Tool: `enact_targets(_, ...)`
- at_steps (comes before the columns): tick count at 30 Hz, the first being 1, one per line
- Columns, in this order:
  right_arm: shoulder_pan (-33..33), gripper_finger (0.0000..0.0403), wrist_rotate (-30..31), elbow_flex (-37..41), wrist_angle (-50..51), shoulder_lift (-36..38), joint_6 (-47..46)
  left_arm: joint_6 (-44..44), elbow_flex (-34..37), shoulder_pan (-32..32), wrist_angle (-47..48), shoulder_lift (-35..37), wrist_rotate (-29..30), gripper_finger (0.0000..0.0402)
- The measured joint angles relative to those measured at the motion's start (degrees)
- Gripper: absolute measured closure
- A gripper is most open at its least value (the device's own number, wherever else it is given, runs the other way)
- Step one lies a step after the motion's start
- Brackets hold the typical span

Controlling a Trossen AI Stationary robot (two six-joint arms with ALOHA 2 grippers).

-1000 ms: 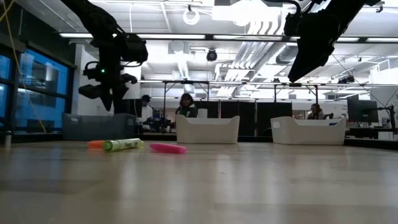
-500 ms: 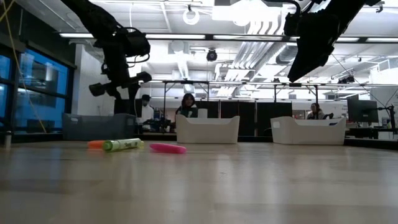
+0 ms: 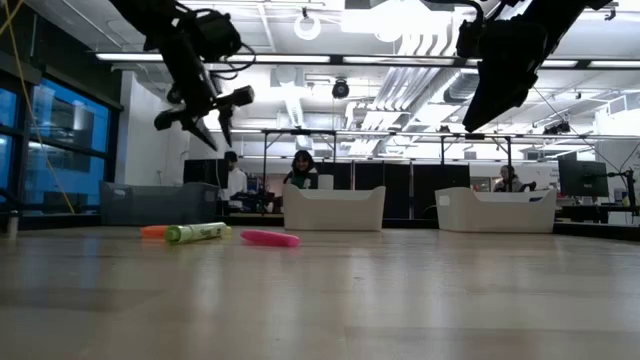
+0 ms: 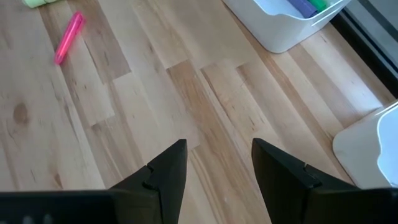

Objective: Pick & Place Markers
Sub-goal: Put the black marker pen into the right white bin

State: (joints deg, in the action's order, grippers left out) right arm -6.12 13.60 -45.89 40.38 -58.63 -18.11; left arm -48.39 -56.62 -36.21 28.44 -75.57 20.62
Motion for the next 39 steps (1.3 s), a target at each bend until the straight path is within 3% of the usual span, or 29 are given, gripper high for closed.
enact_targets(5,0.0,0.0233,-0.1,0.0,0.0,0.0,0.1,5.6,0.0,3.7,1.5,-0.1,-6.9,0.0268)
enact_targets(20,0.0,0.0233,-0.3,0.0,0.0,0.0,0.0,4.6,0.0,11.3,13.3,-1.5,-5.1,0.0268)
enact_targets(30,0.0,0.0233,-0.6,0.0,0.0,0.0,0.0,3.7,0.1,12.0,15.6,-5.5,-10.5,0.0268)
enact_targets(39,0.0,0.0233,-1.8,0.0,0.0,0.0,0.0,1.2,0.0,11.9,19.1,-8.5,-11.8,0.0268)
